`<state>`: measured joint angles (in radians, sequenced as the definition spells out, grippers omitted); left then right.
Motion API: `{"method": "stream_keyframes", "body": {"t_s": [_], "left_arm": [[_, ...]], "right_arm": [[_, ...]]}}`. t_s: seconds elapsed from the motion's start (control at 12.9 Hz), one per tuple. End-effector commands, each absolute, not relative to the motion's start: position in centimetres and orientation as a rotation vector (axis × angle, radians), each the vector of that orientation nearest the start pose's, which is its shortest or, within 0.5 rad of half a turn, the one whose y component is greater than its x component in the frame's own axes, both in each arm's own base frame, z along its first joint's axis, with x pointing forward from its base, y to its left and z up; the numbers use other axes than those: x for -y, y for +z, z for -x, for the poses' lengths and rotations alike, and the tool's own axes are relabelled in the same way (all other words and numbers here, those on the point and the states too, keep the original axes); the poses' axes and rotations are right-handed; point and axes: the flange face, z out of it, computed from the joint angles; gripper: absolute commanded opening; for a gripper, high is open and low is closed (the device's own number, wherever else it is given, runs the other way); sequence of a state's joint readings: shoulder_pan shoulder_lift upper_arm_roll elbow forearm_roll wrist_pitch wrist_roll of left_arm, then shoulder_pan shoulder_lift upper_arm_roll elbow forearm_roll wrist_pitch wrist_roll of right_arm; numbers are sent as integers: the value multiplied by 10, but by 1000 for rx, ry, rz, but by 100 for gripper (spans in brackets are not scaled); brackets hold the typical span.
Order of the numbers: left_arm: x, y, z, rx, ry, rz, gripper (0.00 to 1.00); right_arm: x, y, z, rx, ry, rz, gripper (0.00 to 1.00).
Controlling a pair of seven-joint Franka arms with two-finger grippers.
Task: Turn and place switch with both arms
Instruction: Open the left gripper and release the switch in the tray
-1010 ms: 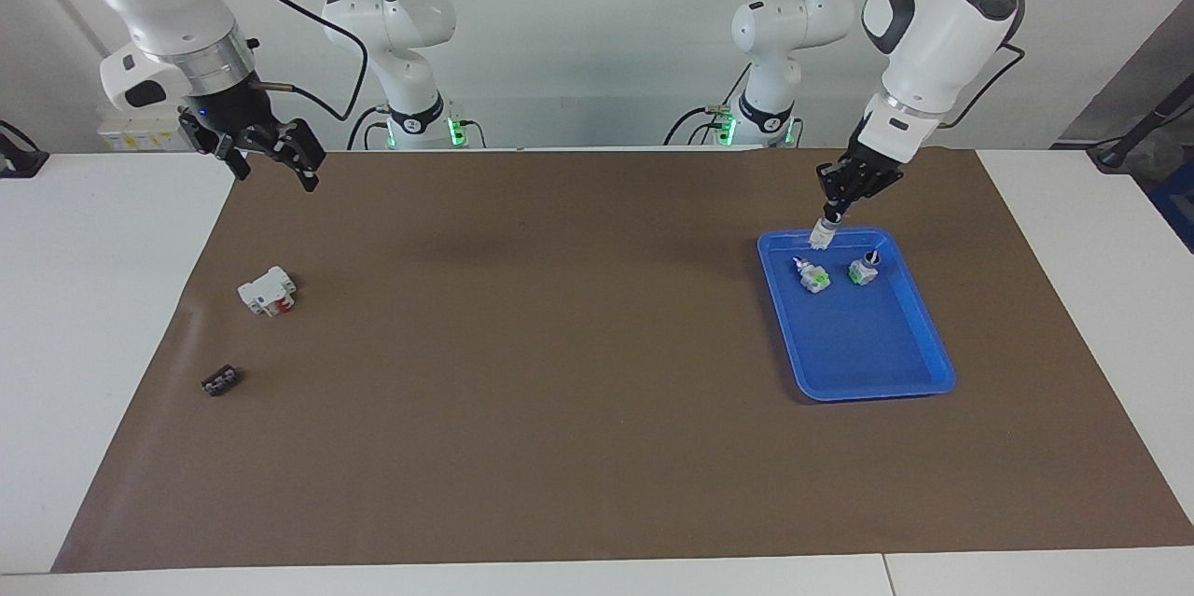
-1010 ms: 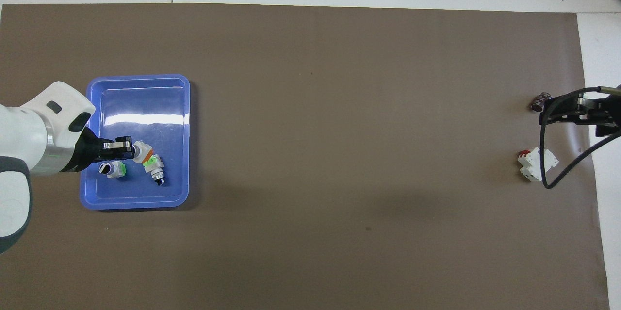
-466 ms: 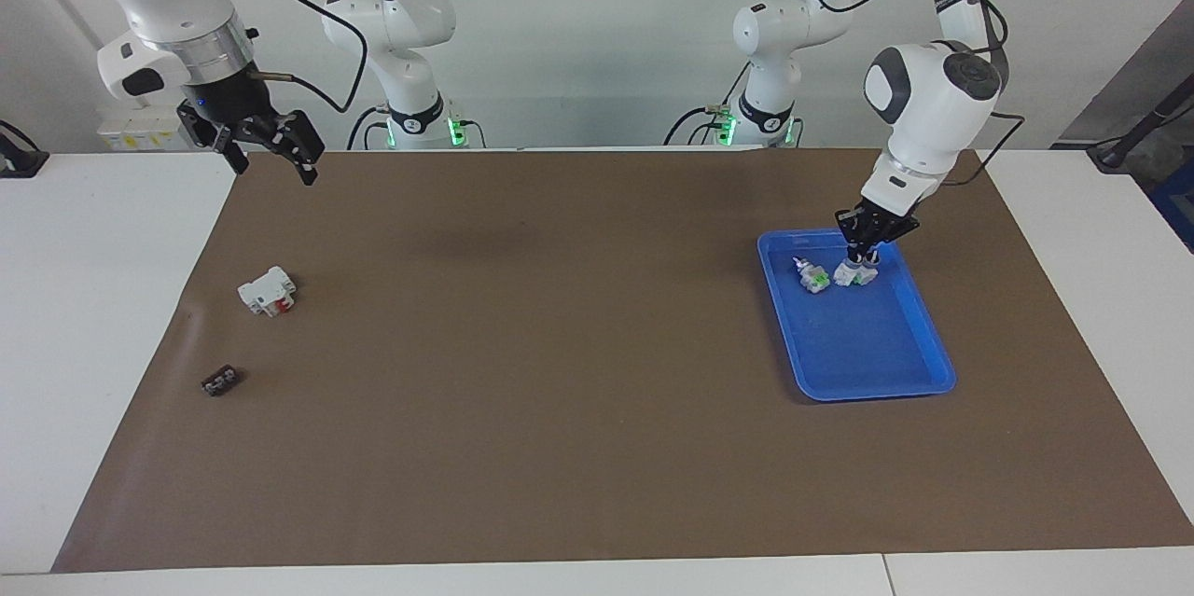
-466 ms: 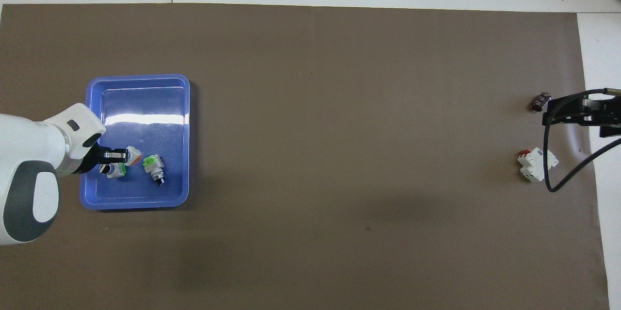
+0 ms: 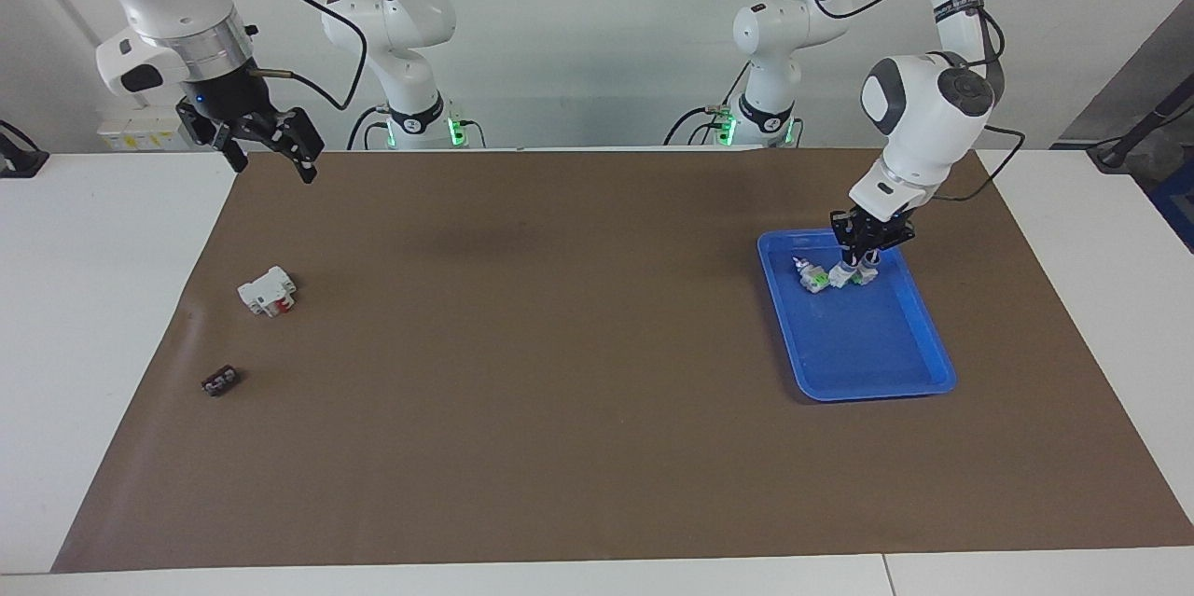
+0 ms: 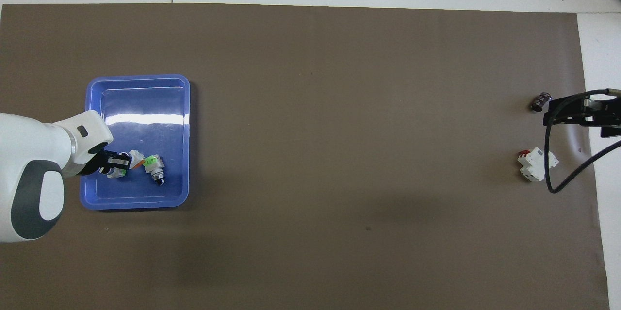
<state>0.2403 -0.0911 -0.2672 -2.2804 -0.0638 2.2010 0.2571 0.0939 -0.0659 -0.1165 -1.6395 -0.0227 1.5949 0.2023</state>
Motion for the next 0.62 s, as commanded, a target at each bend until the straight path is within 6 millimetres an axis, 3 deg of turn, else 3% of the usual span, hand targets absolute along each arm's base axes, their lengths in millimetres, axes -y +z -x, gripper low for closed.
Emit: {"method": "stream_keyframes", "body": {"t_s": [0.0, 0.08, 0.23, 0.39, 0.54], "left_arm": [[18, 415, -528, -438, 32, 3143, 85], [20, 435, -542, -447, 63, 3154, 95], [22, 477, -558, -454, 107, 3164, 100], [25, 518, -552, -451, 32, 3148, 100], [31, 549, -531, -430, 51, 3131, 100]], "right_arm": [[16, 630, -528, -359, -26, 3138, 100], [16, 630, -528, -359, -26, 3138, 100], [16, 630, -528, -359, -26, 3138, 100], [16, 630, -528, -359, -26, 3138, 100], [16, 630, -528, -359, -26, 3138, 100]]}}
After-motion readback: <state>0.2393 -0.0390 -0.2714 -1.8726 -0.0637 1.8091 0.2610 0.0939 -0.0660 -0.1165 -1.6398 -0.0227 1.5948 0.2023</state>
